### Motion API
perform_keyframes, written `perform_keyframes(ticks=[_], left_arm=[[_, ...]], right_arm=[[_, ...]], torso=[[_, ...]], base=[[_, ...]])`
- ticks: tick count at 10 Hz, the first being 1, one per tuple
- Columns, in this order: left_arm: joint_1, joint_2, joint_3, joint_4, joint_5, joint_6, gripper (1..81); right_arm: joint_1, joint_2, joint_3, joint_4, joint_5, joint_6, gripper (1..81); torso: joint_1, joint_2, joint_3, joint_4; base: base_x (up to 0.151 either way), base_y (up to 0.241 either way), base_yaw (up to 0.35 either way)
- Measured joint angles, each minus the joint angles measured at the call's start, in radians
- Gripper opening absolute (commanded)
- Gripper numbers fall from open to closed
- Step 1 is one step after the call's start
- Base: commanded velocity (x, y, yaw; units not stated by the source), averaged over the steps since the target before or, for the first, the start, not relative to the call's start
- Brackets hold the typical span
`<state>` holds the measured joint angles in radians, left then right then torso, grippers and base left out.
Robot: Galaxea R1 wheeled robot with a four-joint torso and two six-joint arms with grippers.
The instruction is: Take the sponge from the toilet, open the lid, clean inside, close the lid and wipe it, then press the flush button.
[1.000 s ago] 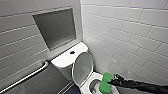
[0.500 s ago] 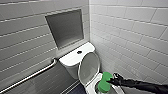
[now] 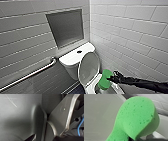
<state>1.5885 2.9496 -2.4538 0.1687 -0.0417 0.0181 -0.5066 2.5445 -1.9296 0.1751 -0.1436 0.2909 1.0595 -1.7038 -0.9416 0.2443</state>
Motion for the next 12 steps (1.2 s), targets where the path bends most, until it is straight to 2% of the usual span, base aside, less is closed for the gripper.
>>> perform_keyframes(ticks=[3,7,9,12], left_arm=[[-0.023,0.010,0.000,0.000,-0.026,-0.008,81.1],[-0.021,-0.006,0.037,-0.001,-0.038,-0.006,81.1],[-0.022,-0.082,0.155,-0.001,-0.034,0.003,81.1],[-0.050,-0.259,0.381,-0.010,-0.065,-0.001,81.1]], right_arm=[[0.007,0.030,-0.037,0.000,0.005,0.007,1.0],[0.012,0.055,-0.085,0.000,0.024,0.018,1.0],[0.007,0.060,-0.087,0.000,0.021,0.021,1.0],[0.006,0.050,-0.079,0.000,0.020,0.024,1.0]], torso=[[0.004,-0.005,-0.071,0.000],[0.005,-0.005,-0.082,0.000],[0.005,-0.006,-0.082,0.000],[0.005,-0.006,-0.082,0.000]], base=[[0.000,0.000,0.000],[0.000,0.000,0.000],[0.000,0.000,0.000],[0.000,0.000,0.000]])
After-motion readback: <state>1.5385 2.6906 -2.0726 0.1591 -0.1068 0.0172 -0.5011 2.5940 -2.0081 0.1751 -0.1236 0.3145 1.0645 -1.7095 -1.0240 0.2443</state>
